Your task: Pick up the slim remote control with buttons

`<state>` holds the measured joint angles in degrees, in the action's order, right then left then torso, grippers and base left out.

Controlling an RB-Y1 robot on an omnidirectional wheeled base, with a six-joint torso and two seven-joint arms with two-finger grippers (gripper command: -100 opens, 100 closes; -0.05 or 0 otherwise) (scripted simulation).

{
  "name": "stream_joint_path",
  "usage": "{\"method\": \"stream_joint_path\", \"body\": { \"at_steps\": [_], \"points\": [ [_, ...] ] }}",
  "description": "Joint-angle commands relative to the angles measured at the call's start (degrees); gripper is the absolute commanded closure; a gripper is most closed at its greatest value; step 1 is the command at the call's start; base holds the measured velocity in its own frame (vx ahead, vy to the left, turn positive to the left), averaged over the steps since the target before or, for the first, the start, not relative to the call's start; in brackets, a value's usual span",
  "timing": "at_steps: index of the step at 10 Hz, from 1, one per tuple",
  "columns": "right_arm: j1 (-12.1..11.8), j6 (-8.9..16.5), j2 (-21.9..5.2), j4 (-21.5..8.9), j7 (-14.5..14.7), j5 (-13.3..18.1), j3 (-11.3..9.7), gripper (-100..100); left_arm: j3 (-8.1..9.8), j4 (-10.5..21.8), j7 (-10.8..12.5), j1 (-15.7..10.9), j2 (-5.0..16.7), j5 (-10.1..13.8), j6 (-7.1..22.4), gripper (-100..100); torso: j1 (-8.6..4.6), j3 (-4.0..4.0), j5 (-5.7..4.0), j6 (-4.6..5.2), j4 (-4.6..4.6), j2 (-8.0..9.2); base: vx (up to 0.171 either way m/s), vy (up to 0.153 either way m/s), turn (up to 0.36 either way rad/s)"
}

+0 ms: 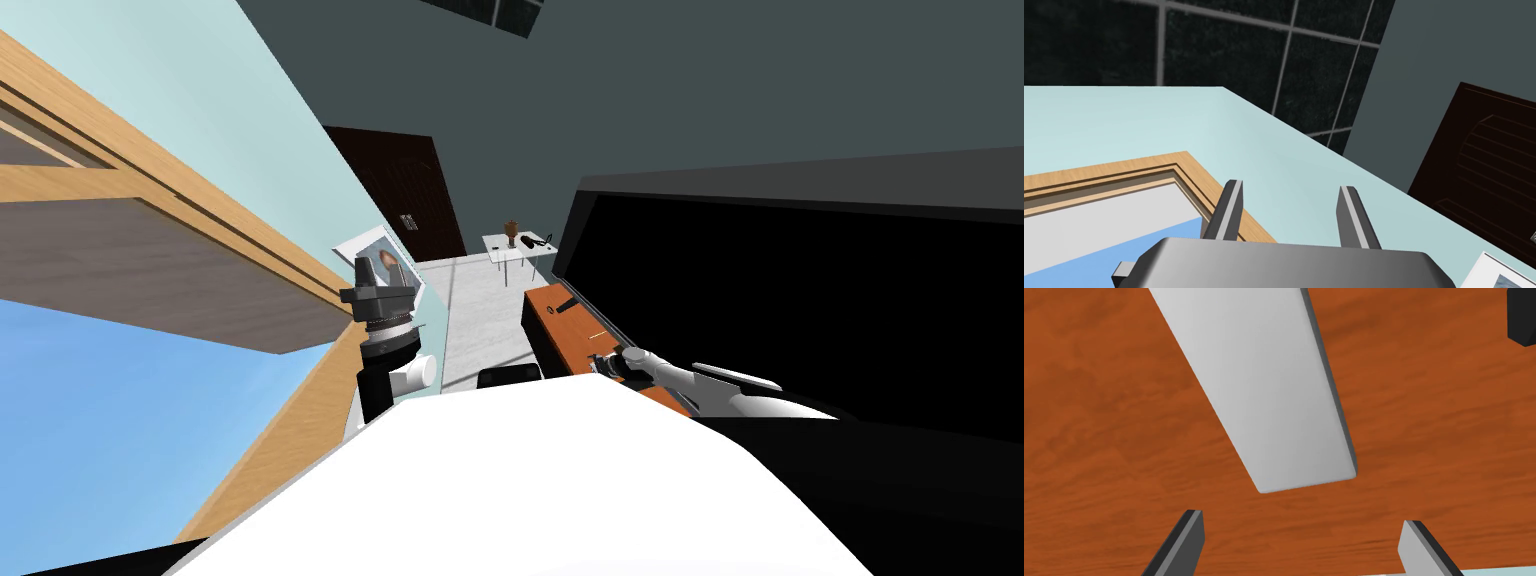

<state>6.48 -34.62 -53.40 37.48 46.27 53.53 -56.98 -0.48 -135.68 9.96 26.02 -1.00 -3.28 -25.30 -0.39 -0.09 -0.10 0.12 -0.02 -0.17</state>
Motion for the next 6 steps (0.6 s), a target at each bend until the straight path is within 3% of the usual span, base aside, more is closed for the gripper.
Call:
{"method": "stream_joint_path", "body": {
  "at_steps": [1, 4, 6],
  "points": [
    [0.3, 0.6, -0.6, -2.9, 1.3, 0.7, -1.9, -100, 0.0, 0.0, 0.0, 0.0, 0.0, 0.0, 0.0, 0, 0.0, 0.0, 0.0, 0.0, 0.0, 0.0, 0.007, -0.083, 0.327],
    [0.3, 1.1, -0.6, -4.9, 2.1, 1.0, -2.9, -100, 0.0, 0.0, 0.0, 0.0, 0.0, 0.0, 0.0, 0, 0.07, -0.01, 0.03, 0.02, 0.0, -0.02, 0.011, -0.057, 0.097],
    [0.0, 2.1, 0.1, -8.5, 3.6, 1.5, -5.1, -100, 0.0, 0.0, 0.0, 0.0, 0.0, 0.0, 0.0, 0, 0.02, -0.03, 0.01, -0.02, -0.01, -0.07, 0.013, -0.102, 0.234]
  ]
}}
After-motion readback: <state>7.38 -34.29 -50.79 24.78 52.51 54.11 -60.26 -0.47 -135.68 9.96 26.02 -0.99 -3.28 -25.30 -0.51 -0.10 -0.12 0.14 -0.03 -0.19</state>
